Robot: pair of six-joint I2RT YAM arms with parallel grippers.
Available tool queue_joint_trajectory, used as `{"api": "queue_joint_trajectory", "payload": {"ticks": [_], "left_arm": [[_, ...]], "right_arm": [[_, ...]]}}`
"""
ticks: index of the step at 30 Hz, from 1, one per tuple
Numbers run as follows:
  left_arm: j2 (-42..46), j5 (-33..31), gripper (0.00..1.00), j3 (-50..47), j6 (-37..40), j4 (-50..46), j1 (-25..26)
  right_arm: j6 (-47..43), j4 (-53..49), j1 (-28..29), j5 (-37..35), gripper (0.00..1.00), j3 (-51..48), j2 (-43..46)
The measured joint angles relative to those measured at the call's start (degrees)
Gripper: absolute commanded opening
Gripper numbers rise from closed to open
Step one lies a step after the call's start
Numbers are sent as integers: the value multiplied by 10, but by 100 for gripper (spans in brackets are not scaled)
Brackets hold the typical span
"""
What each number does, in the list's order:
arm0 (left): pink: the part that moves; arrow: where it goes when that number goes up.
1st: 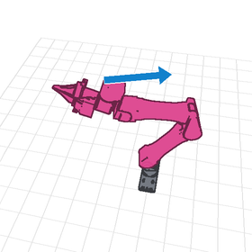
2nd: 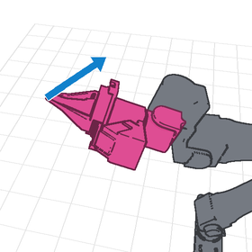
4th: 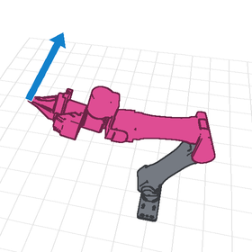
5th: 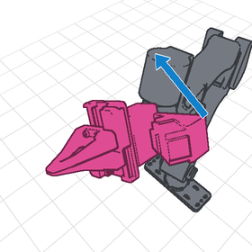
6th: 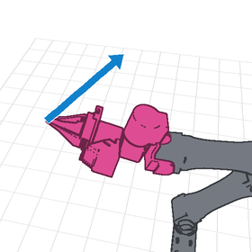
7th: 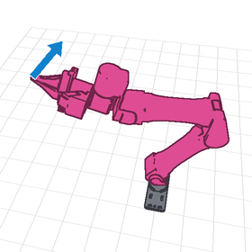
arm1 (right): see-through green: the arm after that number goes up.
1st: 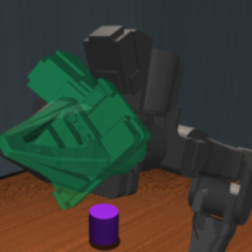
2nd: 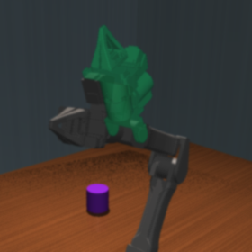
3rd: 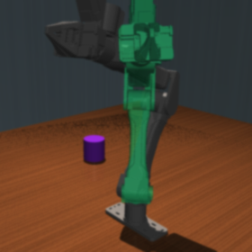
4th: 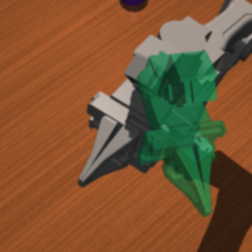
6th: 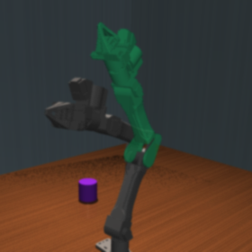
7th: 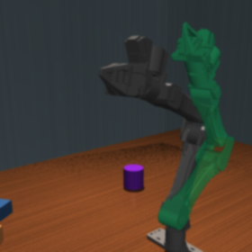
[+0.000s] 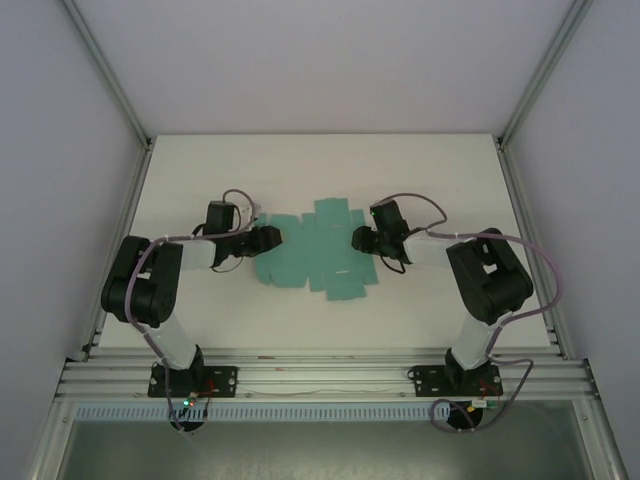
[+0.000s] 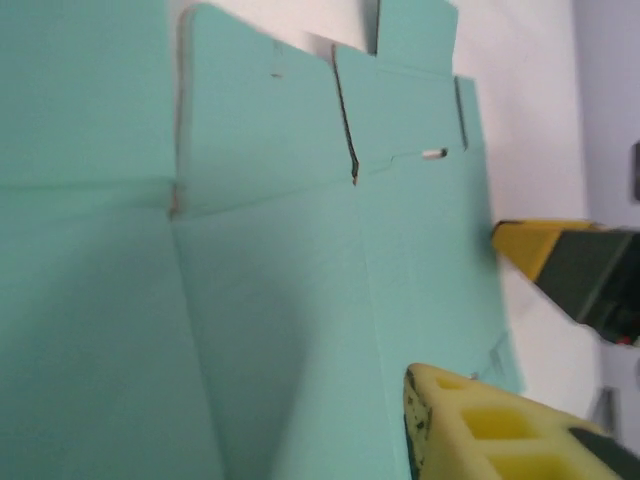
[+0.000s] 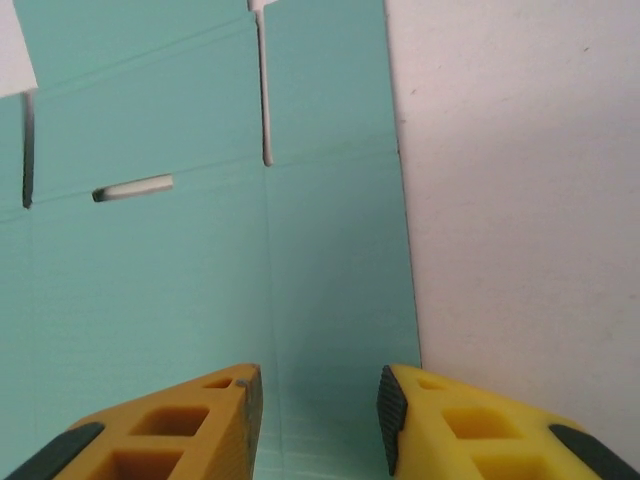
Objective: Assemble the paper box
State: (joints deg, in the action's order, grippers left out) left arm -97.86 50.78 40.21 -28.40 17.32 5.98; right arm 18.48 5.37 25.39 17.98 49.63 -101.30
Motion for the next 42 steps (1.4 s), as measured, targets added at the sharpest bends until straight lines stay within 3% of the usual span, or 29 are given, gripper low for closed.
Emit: {"api": "queue_joint_trajectory", "payload": {"ticks": [2,4,9,14,20,25,30,35,38,42], "left_arm": [[6,9,8,-17,-29,33,-1],[23,17,0,-35,-58,68,0],[120,30,0,-82,-108,132,13],[263,15,0,-89,-115,132,21],[426,-14,0,-71,-90,43,30],[478,-15,0,-70,-93,-1,30],[482,-3,0,-69,-97,-23,30],[480,0,0,-69,-110,-17,29],[473,2,0,-69,-117,-12,29],[470,-5,0,-69,-113,-19,29]], "right_arm": [[-7,9,-11,13,38,-6,3],[-16,11,-20,34,40,-10,6],[-46,-12,-43,85,50,-22,52],[-66,-50,-102,169,72,-25,148],[-89,-56,-162,316,74,-25,229],[-81,-50,-176,437,61,-25,242],[-43,-14,-175,516,21,-26,247],[-38,-8,-178,547,12,-28,271],[-54,-4,-179,563,0,-28,281],[-71,-7,-179,561,0,-28,281]]}}
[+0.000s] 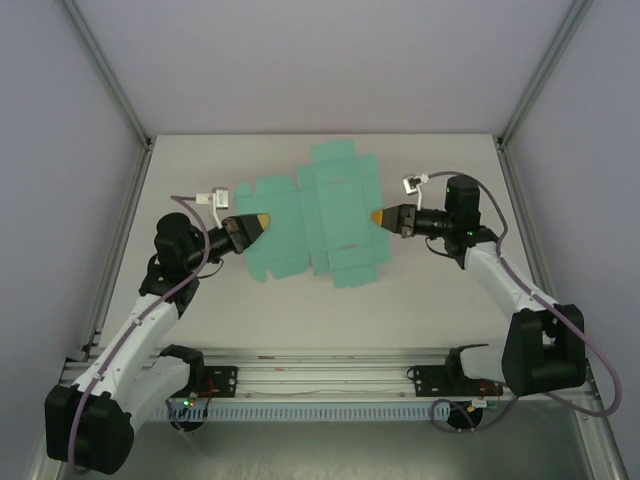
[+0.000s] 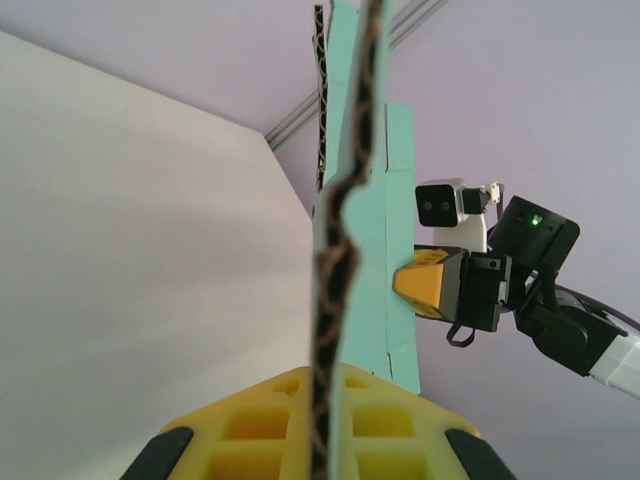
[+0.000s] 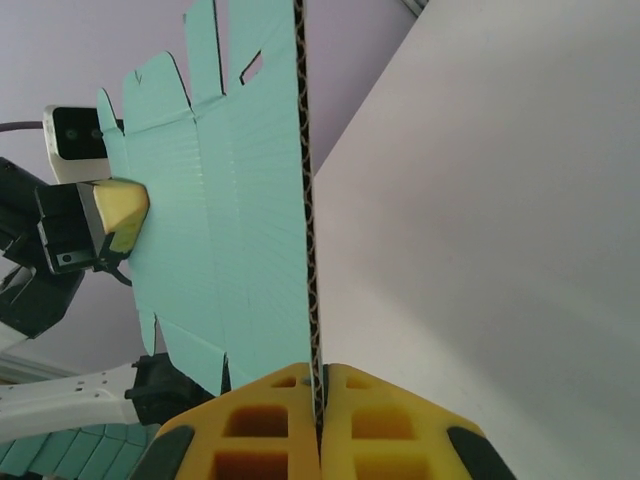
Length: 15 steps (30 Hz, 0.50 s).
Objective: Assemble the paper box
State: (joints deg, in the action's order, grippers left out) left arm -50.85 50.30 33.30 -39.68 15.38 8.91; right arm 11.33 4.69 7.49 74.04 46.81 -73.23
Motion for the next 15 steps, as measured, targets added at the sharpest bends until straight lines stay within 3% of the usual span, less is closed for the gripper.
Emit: {"api": "queue_joint_trajectory", "payload": {"ticks": [1,2,3,10,15], "left_arm": [[1,-5,29,1,7,-8,0],[3,-14,75,2,14,-21,1],[5,-26,100,5,23,-38,2],[24,-243,100,35,83,-224,4],[17,-296,100,32,98,-261,4]], "right_arm": [[-10,-5,1,-4,0,0,0],[-22,-13,2,-8,0,0,0],[-35,-25,4,-15,0,0,0],[-179,-190,29,-152,0,23,-5],[-307,-285,76,-288,0,79,-47]]}}
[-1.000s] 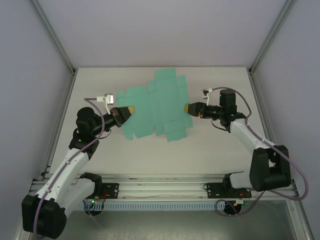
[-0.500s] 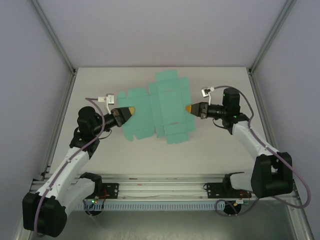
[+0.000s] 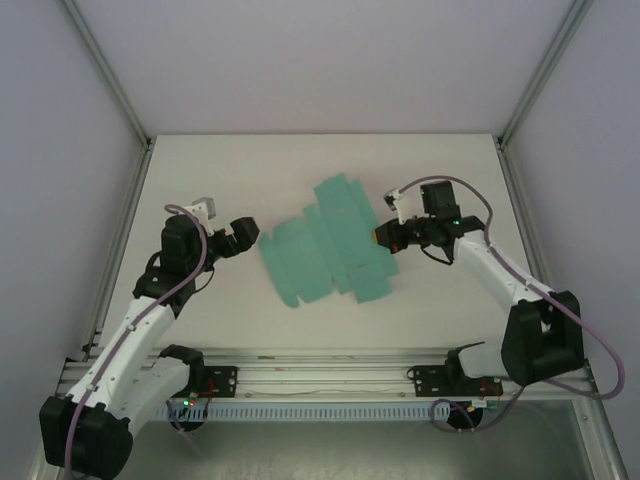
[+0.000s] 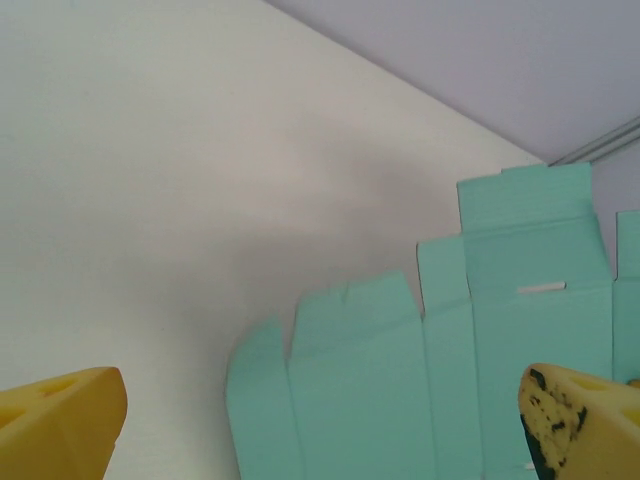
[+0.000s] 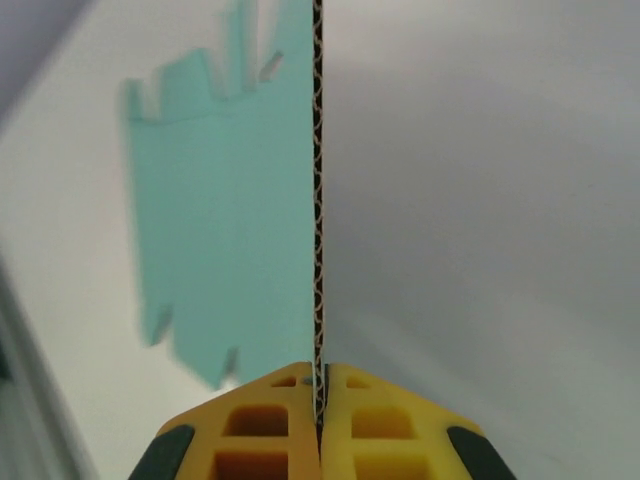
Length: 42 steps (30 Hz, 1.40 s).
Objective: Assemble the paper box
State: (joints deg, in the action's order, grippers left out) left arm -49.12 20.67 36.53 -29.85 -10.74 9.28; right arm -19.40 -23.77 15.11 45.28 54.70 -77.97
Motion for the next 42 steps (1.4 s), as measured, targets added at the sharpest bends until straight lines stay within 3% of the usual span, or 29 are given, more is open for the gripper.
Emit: {"api": "queue_joint_trajectory", "payload": {"ticks": [8,16,24,29,33,42], "left_arm": [[-78,19,100,23,11,-1,0],[-195,84,100,92,3,13,1],[-323,144,100,218,-5,25,28],[-400,169,90,264,-5,33,68],[-441,179,73,283,5,28,83],[-447,181,63,283,17,19,88]], "right_arm": [[-191,-30,82,-216,1,89,-105],[-360,110,195,-356,1,61,-144],[-420,182,236,-386,0,52,-146],[-426,201,240,-404,0,52,-154],[-426,207,240,-416,0,39,-156],[-415,223,240,-421,0,32,-159]]}}
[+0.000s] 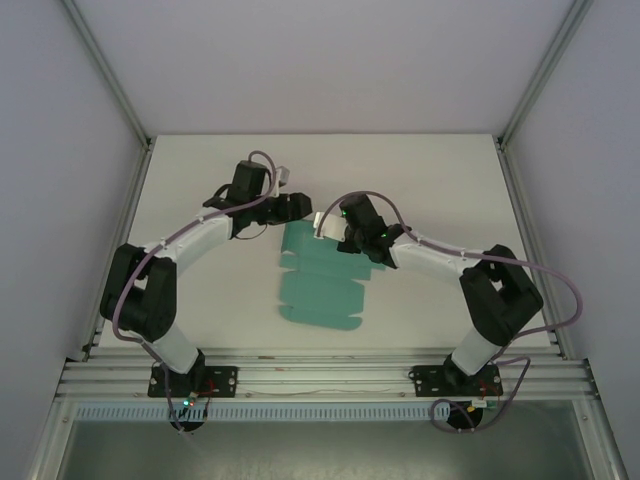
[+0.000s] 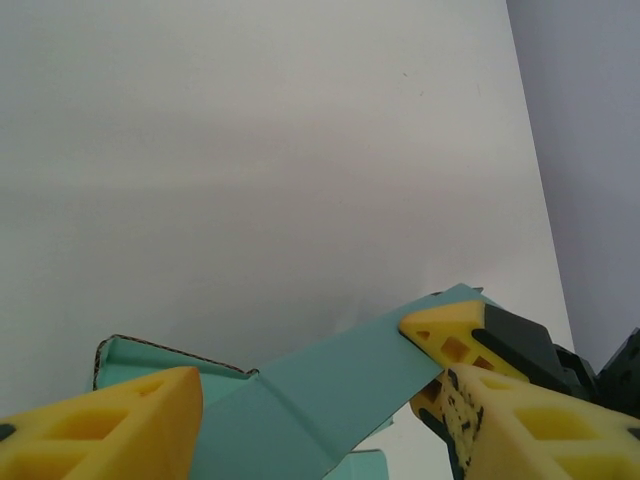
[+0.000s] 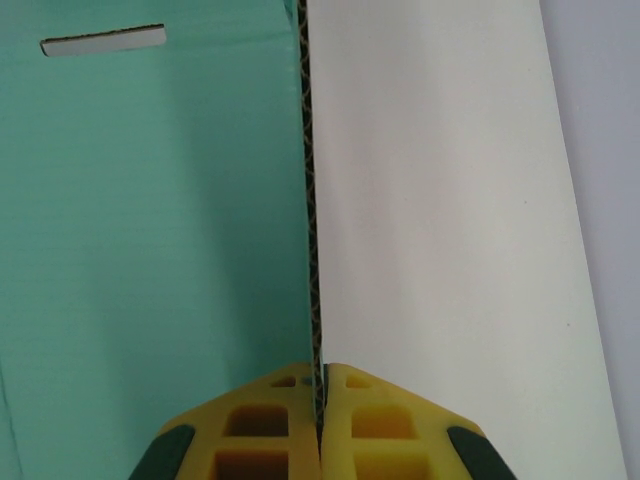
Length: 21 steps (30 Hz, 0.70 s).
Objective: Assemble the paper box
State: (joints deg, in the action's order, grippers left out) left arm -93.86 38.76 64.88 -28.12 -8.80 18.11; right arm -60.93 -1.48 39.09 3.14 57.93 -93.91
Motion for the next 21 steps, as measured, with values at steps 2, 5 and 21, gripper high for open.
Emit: {"api": "queue_joint_trajectory", "payload": {"ticks": [2,5,21], "left_arm": [[1,0,62,0,7,-8,3],[5,-3,61,0,19,-35,11],[4,28,43,-41,-66,46,18]], "right_arm": [[3,5,0,-3,0,0,-3],[4,15,0,-9,0,0,-8],[17,50,-1,-19,0,-13,-11]]}}
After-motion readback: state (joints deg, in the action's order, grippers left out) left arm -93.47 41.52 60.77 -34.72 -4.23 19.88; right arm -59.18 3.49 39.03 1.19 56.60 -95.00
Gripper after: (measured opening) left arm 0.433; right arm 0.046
